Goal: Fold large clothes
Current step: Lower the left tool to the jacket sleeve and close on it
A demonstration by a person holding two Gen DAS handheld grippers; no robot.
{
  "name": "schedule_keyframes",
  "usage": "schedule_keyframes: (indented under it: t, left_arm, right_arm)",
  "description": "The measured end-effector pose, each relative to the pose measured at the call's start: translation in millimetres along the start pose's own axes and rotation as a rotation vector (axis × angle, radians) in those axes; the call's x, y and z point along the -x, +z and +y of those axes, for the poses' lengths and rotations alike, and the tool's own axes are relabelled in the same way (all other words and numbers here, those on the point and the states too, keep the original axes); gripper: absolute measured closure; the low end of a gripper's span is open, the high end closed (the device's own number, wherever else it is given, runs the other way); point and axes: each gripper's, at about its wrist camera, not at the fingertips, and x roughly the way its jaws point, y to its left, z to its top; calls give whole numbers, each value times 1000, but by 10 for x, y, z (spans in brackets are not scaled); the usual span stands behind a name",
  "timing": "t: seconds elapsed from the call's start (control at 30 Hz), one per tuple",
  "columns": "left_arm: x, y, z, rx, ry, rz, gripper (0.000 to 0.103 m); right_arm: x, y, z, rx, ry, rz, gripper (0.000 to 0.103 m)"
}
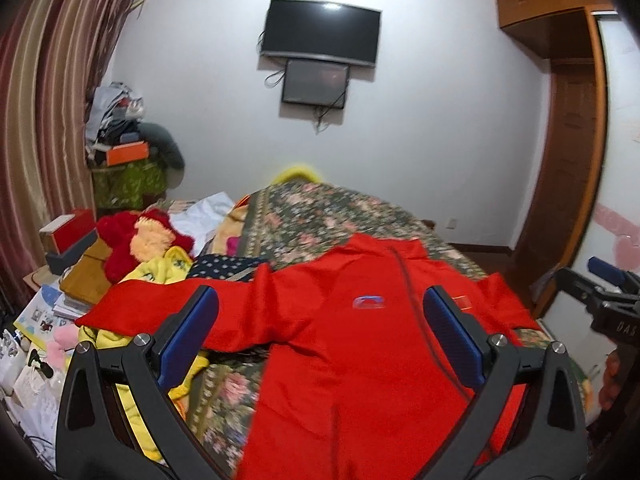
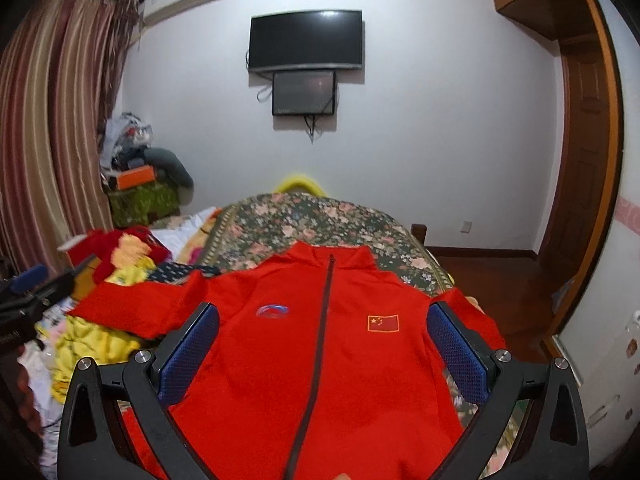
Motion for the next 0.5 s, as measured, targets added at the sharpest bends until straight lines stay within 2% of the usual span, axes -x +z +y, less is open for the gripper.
schedule_keyframes:
  t: [0.23, 0.4, 0.5]
  left_arm:
    - [-807, -177, 725, 21, 91, 113, 0]
    - [-1258, -522, 1394, 111, 84, 230, 0]
    - [-1461, -737, 1741, 141, 137, 270, 0]
  right_arm:
    - [-1176, -51, -140, 33, -11, 145, 0]
    - [-1955, -277, -258, 21, 21, 297, 0]
    - [-2284, -458, -352, -30, 56, 391, 0]
